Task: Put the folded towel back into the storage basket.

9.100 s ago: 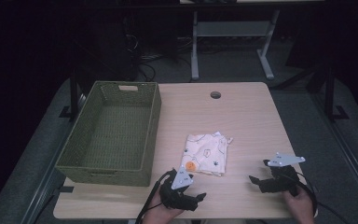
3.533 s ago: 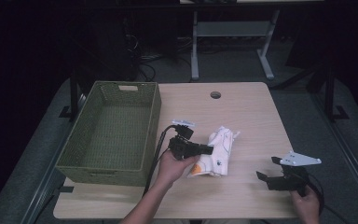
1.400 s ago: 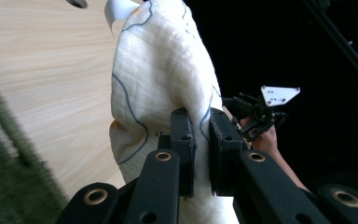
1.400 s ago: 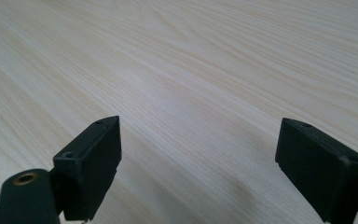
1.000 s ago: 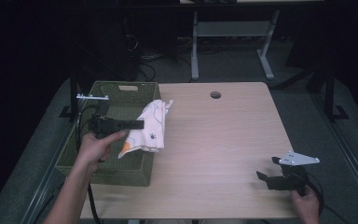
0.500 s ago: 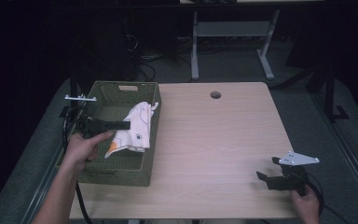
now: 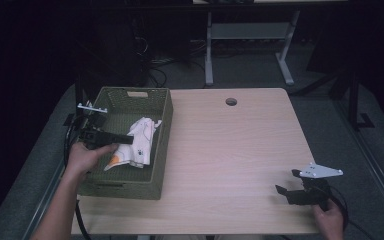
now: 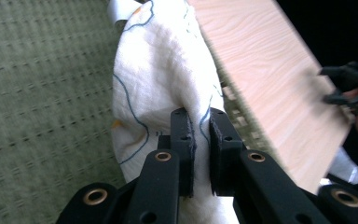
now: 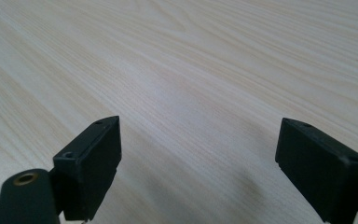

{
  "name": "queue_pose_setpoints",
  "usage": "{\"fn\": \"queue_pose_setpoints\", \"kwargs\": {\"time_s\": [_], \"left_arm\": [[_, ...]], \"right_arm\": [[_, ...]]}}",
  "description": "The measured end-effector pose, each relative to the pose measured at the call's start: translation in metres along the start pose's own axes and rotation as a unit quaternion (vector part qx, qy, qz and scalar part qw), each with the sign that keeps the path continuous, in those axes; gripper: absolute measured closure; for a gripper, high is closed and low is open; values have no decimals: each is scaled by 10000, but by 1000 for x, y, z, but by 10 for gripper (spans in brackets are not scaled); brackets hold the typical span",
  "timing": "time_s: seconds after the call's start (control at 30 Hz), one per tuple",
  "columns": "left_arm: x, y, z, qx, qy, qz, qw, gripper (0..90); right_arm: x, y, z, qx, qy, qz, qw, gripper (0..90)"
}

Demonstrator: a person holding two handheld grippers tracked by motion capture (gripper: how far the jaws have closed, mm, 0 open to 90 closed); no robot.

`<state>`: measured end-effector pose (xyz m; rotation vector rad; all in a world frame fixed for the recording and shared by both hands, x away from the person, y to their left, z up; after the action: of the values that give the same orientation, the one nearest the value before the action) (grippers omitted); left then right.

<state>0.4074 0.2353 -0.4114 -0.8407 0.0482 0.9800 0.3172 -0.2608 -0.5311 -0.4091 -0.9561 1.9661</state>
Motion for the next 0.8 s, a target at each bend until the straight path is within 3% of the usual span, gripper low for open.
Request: {"fn": "queue_pose_setpoints", "kwargs": {"time_s": [0.13,0.23,0.4,0.53,0.57,0.6,0.67,0.7,0.73,0.8], "left_arm": [[11,4,-12,330,-191,-65,9993,823],[16,5,-15,442,-270,-77,9986,825],[29,15,-26,920,-581,-202,9939,825],[37,20,-32,1127,-793,-321,9899,824],[39,21,-33,1185,-860,-358,9886,819],[43,23,-35,1317,-1009,-466,9850,812],[50,28,-37,1565,-1351,-629,9764,717],[55,30,-38,1701,-1539,-624,9713,605],[56,31,-38,1765,-1579,-602,9697,552],[58,31,-39,1762,-1627,-593,9690,535]], "right_arm": [[-1,0,1,-20,-5,-36,10000,138],[-1,1,0,4,-16,-25,10000,138],[-1,1,0,10,-28,1,10000,138],[0,3,0,52,-59,6,10000,138],[0,2,0,41,-60,20,10000,138],[0,2,0,36,-61,24,10000,138],[1,2,-1,46,-66,40,10000,138],[1,2,0,50,-69,46,10000,138],[1,2,0,48,-69,44,10000,138],[1,2,0,33,-63,43,10000,138]]}}
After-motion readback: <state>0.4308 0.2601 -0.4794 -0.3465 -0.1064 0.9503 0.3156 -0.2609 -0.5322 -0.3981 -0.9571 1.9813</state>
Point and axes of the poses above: each handheld gripper's, and its own axes: z roughly backward along the jaws, y roughly out of its underside, x roughly to its left, the point moved 10 cm from there along -z, roughly forward along the jaws, and after that the axes turned 4 degrees about -z, right-handed, at the moved point
